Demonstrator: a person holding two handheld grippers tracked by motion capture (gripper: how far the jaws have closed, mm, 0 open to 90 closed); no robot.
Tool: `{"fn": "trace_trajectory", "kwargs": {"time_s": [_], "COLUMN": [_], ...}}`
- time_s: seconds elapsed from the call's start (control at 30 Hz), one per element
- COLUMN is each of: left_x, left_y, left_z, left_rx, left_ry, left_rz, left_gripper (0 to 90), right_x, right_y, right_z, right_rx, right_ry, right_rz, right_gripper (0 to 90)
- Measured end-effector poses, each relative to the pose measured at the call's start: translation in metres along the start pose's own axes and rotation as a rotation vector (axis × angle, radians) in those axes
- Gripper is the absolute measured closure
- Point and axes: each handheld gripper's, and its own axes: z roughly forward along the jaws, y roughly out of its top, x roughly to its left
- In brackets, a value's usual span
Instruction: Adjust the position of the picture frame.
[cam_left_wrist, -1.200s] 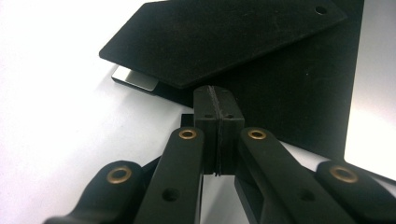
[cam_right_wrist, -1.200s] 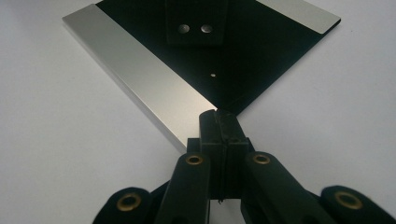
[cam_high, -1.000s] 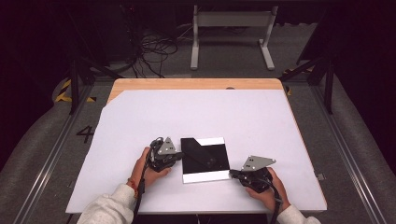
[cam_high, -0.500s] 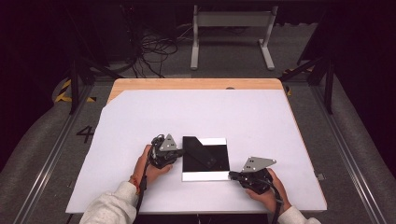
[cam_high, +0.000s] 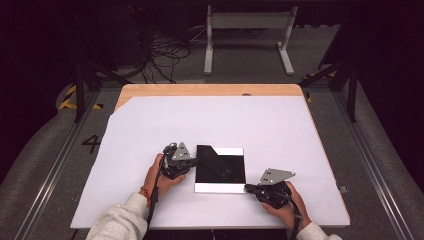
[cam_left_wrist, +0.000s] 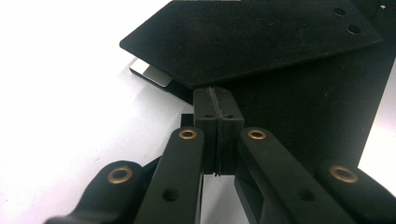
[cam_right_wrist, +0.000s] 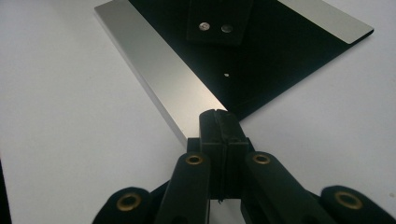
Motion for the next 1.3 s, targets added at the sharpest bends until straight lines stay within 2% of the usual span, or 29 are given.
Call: {"fn": "trace_trajectory", "kwargs": {"time_s": [0.07,0.2,0.4,0.5,0.73,0.8,0.83,0.93,1.0,1.1,1.3], "left_x": [0.000,0.001,0.000,0.001,0.001,0.003,0.005,0.008,0.009,0.009,0.011], "left_y": [0.000,0.000,0.000,0.000,0.000,0.000,-0.001,-0.003,-0.003,-0.002,-0.003], "left_z": [0.000,0.000,-0.001,-0.001,-0.012,-0.016,-0.017,-0.018,-0.018,-0.016,-0.014], "left_rx": [-0.001,-0.004,-0.002,-0.008,-0.026,-0.054,-0.059,-0.047,-0.047,-0.033,-0.025], "left_ry": [-0.002,-0.004,0.000,-0.017,-0.021,-0.042,-0.041,-0.020,-0.016,0.015,0.012], "left_rz": [0.000,-0.004,0.000,0.002,0.015,-0.013,-0.030,-0.039,-0.039,-0.015,-0.015], "left_gripper": [90.0,90.0,89.9,89.9,88.7,86.0,84.7,83.8,83.5,82.6,82.0], "right_x": [0.001,-0.002,-0.001,0.000,-0.001,-0.001,-0.001,-0.001,-0.001,-0.001,-0.001], "right_y": [0.000,0.000,0.000,0.002,0.002,0.002,0.002,0.003,0.002,0.002,0.002], "right_z": [0.000,0.000,0.000,0.000,0.000,0.000,0.000,0.000,0.000,0.000,0.000], "right_rx": [0.004,0.000,0.007,0.014,0.020,0.019,0.020,0.021,0.021,0.019,0.021], "right_ry": [-0.005,0.009,0.001,-0.001,0.000,0.003,0.002,0.002,0.003,0.004,0.001], "right_rz": [-0.014,0.001,-0.025,-0.034,-0.045,-0.043,-0.042,-0.042,-0.043,-0.043,-0.040], "right_gripper": [90.0,90.0,90.0,90.0,90.0,90.0,90.0,90.0,90.0,90.0,90.0]}}
